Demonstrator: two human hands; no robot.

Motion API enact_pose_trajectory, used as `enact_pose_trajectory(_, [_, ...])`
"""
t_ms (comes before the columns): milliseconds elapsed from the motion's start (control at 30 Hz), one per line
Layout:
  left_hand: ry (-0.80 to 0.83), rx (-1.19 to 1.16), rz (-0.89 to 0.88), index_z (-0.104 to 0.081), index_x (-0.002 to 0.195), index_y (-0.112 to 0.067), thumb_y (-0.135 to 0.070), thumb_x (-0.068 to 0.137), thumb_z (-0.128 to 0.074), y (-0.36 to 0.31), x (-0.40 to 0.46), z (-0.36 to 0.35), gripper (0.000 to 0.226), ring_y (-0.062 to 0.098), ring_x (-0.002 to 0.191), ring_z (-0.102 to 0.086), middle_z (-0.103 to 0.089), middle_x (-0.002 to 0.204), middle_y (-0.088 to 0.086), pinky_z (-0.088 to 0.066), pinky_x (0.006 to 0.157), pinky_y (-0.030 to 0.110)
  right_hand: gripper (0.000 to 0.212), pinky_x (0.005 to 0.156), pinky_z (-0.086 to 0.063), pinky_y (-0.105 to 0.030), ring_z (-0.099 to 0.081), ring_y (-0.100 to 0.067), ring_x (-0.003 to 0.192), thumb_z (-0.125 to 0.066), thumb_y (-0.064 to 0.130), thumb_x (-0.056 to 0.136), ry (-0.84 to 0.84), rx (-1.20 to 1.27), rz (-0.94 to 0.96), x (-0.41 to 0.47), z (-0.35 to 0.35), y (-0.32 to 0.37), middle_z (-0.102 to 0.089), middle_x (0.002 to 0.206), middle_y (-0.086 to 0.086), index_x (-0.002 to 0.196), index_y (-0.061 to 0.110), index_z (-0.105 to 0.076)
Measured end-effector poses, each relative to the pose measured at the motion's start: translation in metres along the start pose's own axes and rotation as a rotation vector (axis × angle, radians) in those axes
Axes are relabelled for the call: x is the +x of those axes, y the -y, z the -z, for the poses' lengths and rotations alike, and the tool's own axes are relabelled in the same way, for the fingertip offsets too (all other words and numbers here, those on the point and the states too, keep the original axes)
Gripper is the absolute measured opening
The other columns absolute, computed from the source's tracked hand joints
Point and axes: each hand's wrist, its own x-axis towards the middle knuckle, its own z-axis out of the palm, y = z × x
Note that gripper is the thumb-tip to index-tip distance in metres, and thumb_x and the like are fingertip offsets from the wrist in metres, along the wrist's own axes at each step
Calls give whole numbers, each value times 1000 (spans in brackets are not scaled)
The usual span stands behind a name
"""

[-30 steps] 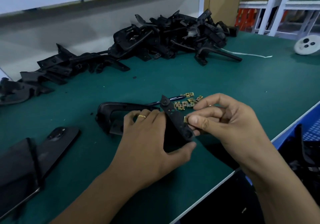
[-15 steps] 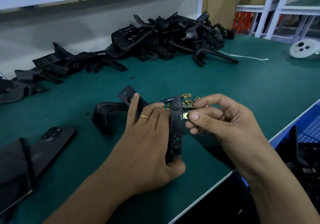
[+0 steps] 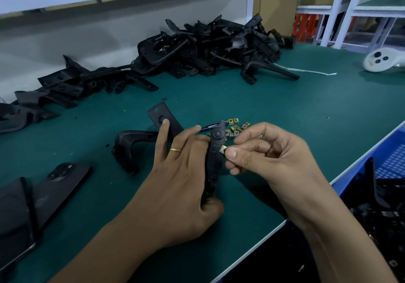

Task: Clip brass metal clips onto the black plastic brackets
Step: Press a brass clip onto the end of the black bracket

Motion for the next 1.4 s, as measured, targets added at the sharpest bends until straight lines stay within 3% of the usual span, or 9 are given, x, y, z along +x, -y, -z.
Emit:
enact_pose_trajectory(433, [-70,-92,-17,-42,131,-6,-36,72,-50,2,-1,3,68,22,153,-27,-50,134,4,-4,125,61,29,68,-58,-27,-73,-23,71,-85,13,72,36,47,-41,1,4,3,-73,79,-15,96,6,-71])
enact_pose_trajectory(1000, [-34,-91,-27,-44,124,-9,-35,72,-48,3,-2,7,59,21,149,-32,-50,122,0,-5,126,60,28,66,-58,-26,-73,-22,69,-87,16,68,29,12,-74,1,4,4,-73,77,-16,91,10,-74])
enact_pose_trajectory(1400, [90,-62,-39,-43,125,-8,-35,72,-44,1,-4,14,59,20,150,-29,-53,122,0,-5,126,60,28,60,-57,-25,-71,-22,63,-88,14,64,67,-29,-82,1,7,3,-71,71,-16,87,7,-73])
